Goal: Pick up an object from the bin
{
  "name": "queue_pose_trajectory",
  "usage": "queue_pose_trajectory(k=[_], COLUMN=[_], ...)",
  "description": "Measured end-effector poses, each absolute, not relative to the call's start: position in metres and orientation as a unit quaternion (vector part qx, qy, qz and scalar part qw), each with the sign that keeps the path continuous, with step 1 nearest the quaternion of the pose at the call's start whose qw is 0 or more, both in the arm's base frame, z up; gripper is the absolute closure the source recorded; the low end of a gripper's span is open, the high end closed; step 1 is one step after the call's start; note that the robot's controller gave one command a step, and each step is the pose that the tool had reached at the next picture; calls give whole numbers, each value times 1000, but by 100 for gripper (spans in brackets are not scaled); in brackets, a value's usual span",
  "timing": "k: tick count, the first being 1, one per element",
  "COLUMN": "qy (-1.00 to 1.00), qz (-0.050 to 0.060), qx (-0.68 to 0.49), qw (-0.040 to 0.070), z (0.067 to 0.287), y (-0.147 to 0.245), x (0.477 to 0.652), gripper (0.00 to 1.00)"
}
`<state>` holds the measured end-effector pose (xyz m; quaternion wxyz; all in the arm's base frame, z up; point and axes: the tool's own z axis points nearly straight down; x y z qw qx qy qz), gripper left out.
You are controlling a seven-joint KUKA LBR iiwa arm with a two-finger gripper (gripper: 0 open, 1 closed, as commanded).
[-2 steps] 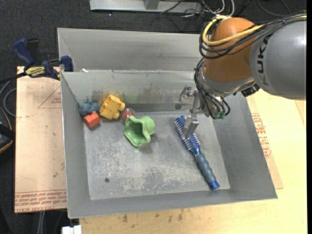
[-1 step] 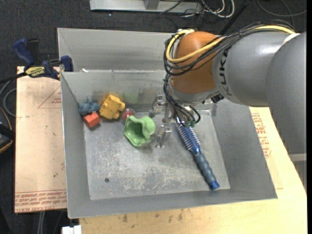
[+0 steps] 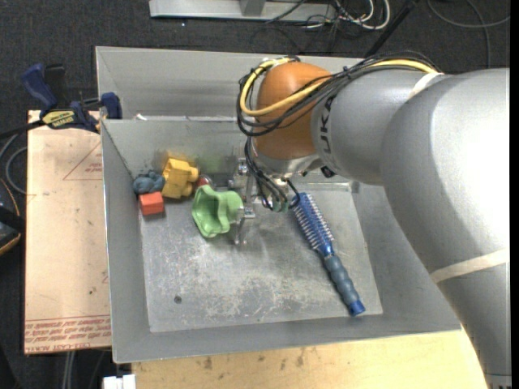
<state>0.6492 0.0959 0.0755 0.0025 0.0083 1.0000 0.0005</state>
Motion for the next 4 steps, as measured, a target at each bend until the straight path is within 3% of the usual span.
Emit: queue_pose_trajectory(k=[1, 2, 3, 4], qy=[1000, 990, 997, 997], qz=[2, 1, 1, 1], qx=[9, -141, -79, -79], qw=[8, 6, -2, 1], z=[79, 259, 162, 166], y=[97, 121, 138, 138], x=[652, 656, 653, 654], gripper=[100, 100, 100, 0])
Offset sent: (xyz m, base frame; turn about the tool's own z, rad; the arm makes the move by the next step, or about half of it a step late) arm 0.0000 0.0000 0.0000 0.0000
